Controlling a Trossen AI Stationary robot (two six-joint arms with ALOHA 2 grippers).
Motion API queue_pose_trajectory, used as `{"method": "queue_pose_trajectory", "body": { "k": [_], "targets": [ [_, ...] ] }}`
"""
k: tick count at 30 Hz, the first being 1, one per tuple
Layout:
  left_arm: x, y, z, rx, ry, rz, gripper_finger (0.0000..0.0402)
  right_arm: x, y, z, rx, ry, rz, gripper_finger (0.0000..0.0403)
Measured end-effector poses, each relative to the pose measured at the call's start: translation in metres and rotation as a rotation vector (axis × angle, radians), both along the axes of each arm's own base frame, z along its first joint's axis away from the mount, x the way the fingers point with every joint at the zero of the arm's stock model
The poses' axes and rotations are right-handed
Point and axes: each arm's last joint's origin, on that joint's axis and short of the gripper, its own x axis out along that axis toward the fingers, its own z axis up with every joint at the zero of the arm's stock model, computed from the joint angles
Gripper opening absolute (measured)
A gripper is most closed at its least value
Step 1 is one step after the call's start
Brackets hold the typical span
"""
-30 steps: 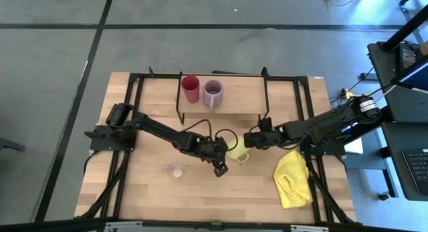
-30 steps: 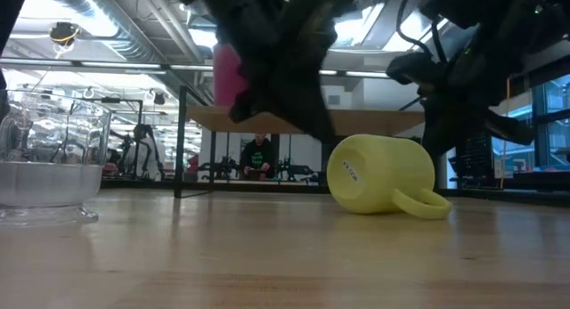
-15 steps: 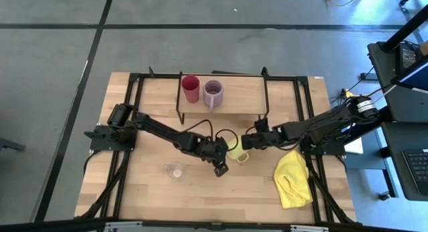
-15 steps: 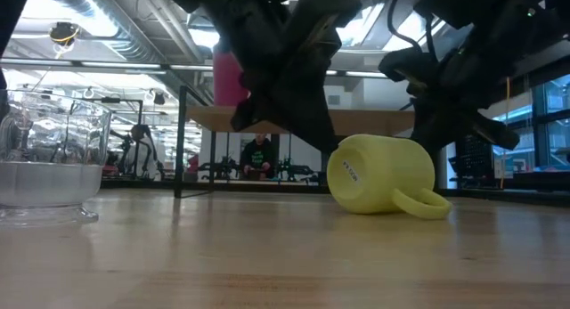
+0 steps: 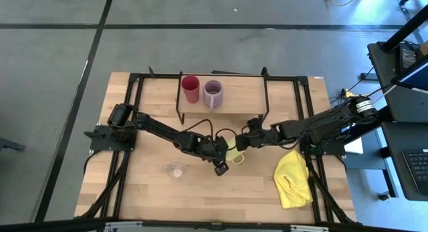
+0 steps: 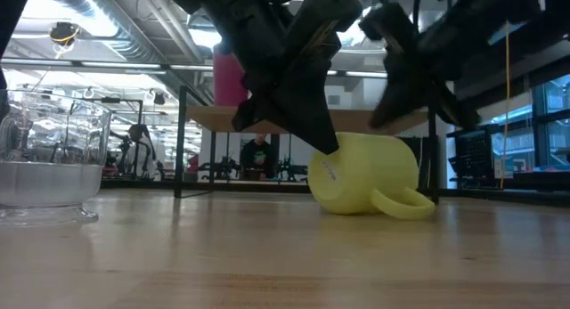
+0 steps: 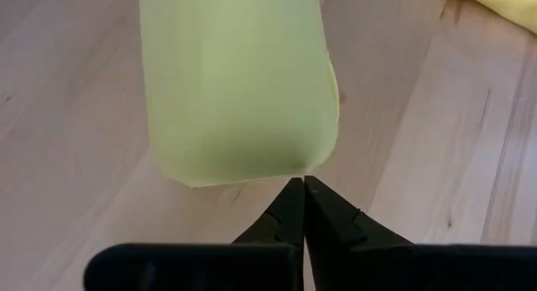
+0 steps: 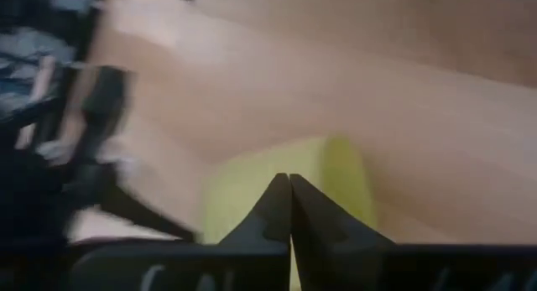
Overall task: Stack small to large cups/mugs on shelf
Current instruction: Put the yellow mug on the shelf
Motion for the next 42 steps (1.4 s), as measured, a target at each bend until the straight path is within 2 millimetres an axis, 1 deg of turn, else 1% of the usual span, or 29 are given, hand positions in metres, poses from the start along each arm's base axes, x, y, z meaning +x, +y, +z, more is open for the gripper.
{"method": "queue_pose_trajectory", "body": {
  "k": [2, 4, 7, 9, 12, 14, 16, 19, 22, 25, 28, 36, 42],
  "targets": [
    [0.0, 0.0, 0.0, 0.003, 0.0, -0.004, 0.0001, 0.005, 0.001, 0.01, -0.013, -0.024, 0.023, 0.0],
    [0.0, 0.0, 0.0, 0.004, 0.0, -0.005, 0.0001, 0.007, 0.001, 0.018, -0.037, -0.013, 0.025, 0.0],
    [0.0, -0.001, 0.0, 0.005, 0.001, -0.008, 0.0001, 0.004, -0.001, 0.024, -0.103, 0.075, -0.023, 0.0],
    [-0.001, -0.002, 0.0, 0.005, 0.001, -0.011, 0.0, -0.002, -0.003, 0.024, -0.126, 0.157, -0.042, 0.0],
    [-0.001, -0.006, 0.0, 0.006, 0.001, -0.02, 0.0, -0.009, -0.004, 0.018, -0.088, 0.243, -0.023, 0.0],
    [-0.002, -0.008, 0.0, 0.006, 0.0, -0.025, 0.0, -0.011, -0.004, 0.009, -0.044, 0.265, -0.009, 0.0],
    [-0.002, -0.009, 0.0, 0.006, 0.001, -0.028, 0.0, -0.011, -0.003, 0.0, -0.002, 0.249, 0.012, 0.0],
    [-0.002, -0.01, 0.0, 0.007, 0.0, -0.028, 0.0, -0.009, -0.002, -0.007, 0.035, 0.184, 0.009, 0.0],
    [-0.002, -0.009, 0.0, 0.007, 0.0, -0.028, 0.0, -0.011, -0.002, -0.014, 0.046, 0.172, 0.0, 0.0],
    [-0.002, -0.009, 0.0, 0.007, 0.0, -0.028, 0.0, -0.012, -0.002, -0.018, 0.063, 0.199, 0.014, 0.0],
    [-0.002, -0.009, 0.0, 0.007, 0.0, -0.027, 0.0, -0.01, -0.001, -0.024, 0.071, 0.217, 0.025, 0.0],
    [-0.002, -0.009, 0.0, 0.008, 0.002, -0.026, 0.0, 0.007, 0.004, -0.035, 0.083, 0.148, 0.073, 0.0],
    [-0.002, -0.009, 0.0, 0.01, 0.002, -0.024, 0.0, 0.015, 0.005, -0.029, 0.069, 0.046, 0.113, 0.0]
  ]
}}
